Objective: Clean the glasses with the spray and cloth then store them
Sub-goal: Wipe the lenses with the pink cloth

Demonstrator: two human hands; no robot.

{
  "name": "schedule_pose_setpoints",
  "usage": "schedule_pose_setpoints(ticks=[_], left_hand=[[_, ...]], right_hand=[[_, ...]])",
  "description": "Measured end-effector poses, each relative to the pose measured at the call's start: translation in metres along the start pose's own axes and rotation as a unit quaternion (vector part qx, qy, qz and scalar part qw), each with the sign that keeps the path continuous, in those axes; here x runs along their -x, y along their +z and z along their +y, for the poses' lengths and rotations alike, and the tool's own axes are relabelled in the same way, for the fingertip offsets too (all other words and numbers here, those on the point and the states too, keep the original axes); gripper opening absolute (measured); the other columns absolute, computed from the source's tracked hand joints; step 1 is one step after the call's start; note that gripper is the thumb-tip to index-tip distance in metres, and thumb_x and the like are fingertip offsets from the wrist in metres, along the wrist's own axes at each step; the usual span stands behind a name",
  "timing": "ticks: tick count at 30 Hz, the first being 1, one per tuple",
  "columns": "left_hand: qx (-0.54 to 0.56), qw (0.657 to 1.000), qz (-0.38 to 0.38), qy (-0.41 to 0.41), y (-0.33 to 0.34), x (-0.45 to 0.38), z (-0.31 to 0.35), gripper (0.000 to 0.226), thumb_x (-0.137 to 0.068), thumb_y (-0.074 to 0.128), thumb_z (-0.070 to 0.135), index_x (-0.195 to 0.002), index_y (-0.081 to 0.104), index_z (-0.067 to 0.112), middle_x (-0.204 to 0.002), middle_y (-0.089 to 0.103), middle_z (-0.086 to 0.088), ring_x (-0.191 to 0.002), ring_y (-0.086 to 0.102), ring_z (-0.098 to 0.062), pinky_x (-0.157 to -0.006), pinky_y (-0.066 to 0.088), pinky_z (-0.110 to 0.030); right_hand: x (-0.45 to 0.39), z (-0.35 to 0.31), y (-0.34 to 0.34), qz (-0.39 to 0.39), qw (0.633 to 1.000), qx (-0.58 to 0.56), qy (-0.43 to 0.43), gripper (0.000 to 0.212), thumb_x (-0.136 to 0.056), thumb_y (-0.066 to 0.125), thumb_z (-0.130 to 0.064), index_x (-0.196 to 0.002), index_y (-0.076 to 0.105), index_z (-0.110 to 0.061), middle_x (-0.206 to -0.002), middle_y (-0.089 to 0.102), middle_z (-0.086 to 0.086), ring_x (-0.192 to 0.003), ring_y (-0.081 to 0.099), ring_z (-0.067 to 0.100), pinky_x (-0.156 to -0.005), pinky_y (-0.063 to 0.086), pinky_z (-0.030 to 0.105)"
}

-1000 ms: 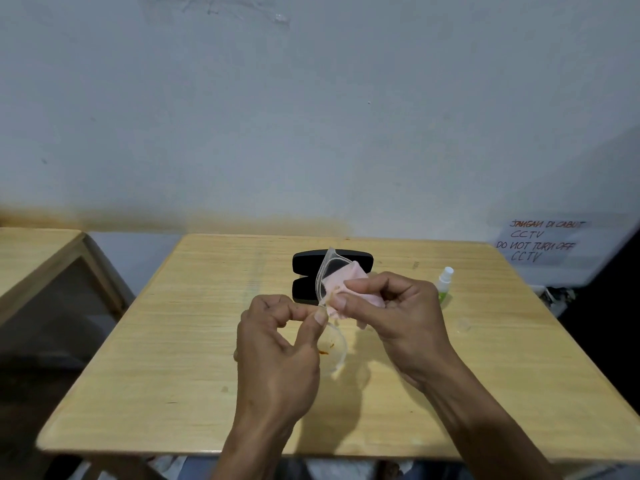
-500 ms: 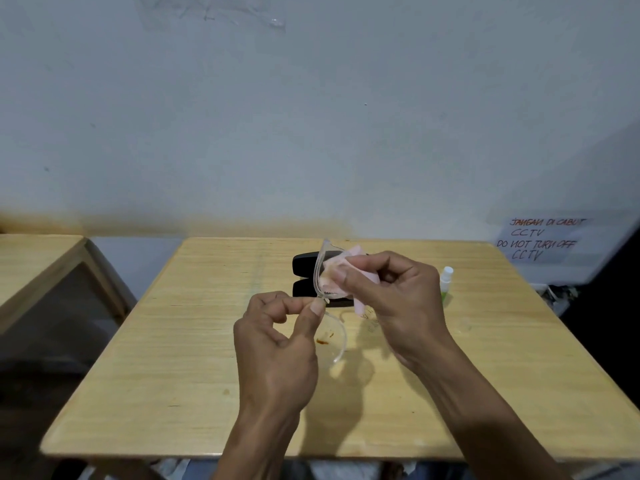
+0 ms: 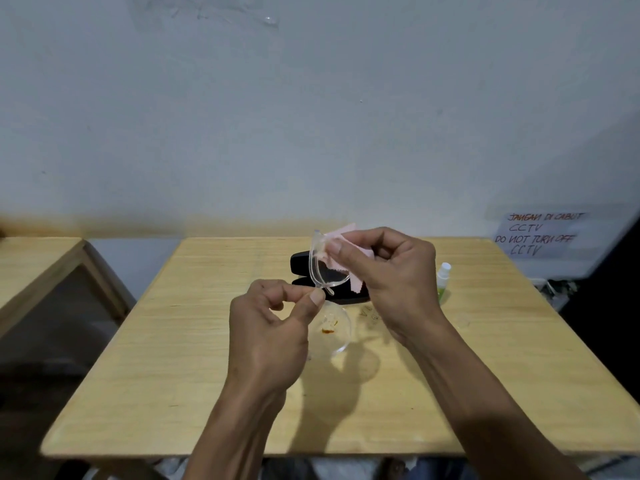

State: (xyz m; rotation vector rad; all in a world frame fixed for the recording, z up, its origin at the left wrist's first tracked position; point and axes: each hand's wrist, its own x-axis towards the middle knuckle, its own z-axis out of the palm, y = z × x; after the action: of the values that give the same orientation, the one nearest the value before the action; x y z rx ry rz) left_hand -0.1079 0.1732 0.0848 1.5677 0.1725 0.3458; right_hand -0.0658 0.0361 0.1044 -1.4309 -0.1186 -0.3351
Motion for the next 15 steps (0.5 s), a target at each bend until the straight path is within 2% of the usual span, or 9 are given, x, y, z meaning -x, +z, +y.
schedule_pose_setpoints(ticks=[1,3,6,8,9,12,15], left_hand=[[0.014,1.000,0.003,-0.003,0.001,0.000,0.001,0.015,-0.078,0.079,0.013,-0.079,0.072,-0.001,-0.089,0.058,-0.002,-0.060,0.050,0.004,-0.047,0.041,-0.005],[0.043,0.999,0.008,-0.014,-0.001,-0.005,0.002,0.010,-0.077,0.080,0.014,-0.074,0.074,0.006,-0.089,0.062,-0.001,-0.074,0.054,-0.006,-0.063,0.047,-0.017],[0.074,0.996,0.019,-0.041,-0.004,-0.012,0.006,0.009,-0.075,0.081,0.015,-0.069,0.075,0.012,-0.097,0.070,-0.022,-0.085,0.057,-0.021,-0.081,0.046,-0.032],[0.091,0.994,0.025,-0.051,-0.006,-0.018,0.009,0.008,-0.075,0.080,0.014,-0.074,0.075,0.008,-0.095,0.068,-0.031,-0.081,0.053,-0.024,-0.079,0.045,-0.032],[0.096,0.994,0.026,-0.051,-0.006,-0.021,0.010,0.009,-0.076,0.079,0.013,-0.076,0.074,0.006,-0.091,0.067,-0.029,-0.081,0.052,-0.023,-0.077,0.045,-0.030],[0.110,0.992,0.027,-0.053,-0.002,-0.024,0.012,0.008,-0.079,0.077,0.010,-0.076,0.072,0.004,-0.092,0.066,-0.021,-0.079,0.052,-0.019,-0.069,0.046,-0.020],[0.128,0.990,0.024,-0.056,0.006,-0.019,0.015,0.008,-0.079,0.077,0.008,-0.075,0.071,0.003,-0.094,0.068,-0.019,-0.075,0.057,-0.016,-0.057,0.048,-0.009]], right_hand=[[0.001,-0.001,-0.002,0.006,1.000,-0.013,-0.002,0.015,-0.074,0.087,-0.013,-0.083,0.077,-0.007,-0.078,0.080,0.007,-0.072,0.075,0.018,-0.071,0.060,0.030],[0.003,-0.001,-0.011,0.025,0.999,-0.042,-0.001,0.012,-0.076,0.085,-0.013,-0.082,0.075,-0.009,-0.077,0.079,0.006,-0.072,0.073,0.018,-0.070,0.057,0.028],[0.010,0.001,-0.025,0.042,0.996,-0.076,0.021,0.013,-0.071,0.084,-0.020,-0.078,0.074,-0.015,-0.072,0.074,0.002,-0.071,0.067,0.016,-0.073,0.054,0.030],[0.017,0.003,-0.032,0.020,0.995,-0.093,0.039,0.017,-0.067,0.083,-0.027,-0.078,0.075,-0.016,-0.071,0.074,0.002,-0.074,0.069,0.020,-0.076,0.054,0.032],[0.021,0.003,-0.034,0.004,0.994,-0.102,0.048,0.018,-0.068,0.082,-0.027,-0.079,0.074,-0.016,-0.072,0.075,0.003,-0.075,0.070,0.022,-0.076,0.054,0.033],[0.032,0.000,-0.031,-0.037,0.992,-0.108,0.049,0.019,-0.071,0.077,-0.021,-0.083,0.069,-0.009,-0.067,0.074,0.000,-0.063,0.068,0.011,-0.067,0.054,0.023],[0.043,0.002,-0.016,-0.071,0.996,-0.041,0.017,0.012,-0.076,0.080,-0.015,-0.082,0.071,-0.011,-0.070,0.075,0.000,-0.063,0.067,0.008,-0.065,0.054,0.019]])
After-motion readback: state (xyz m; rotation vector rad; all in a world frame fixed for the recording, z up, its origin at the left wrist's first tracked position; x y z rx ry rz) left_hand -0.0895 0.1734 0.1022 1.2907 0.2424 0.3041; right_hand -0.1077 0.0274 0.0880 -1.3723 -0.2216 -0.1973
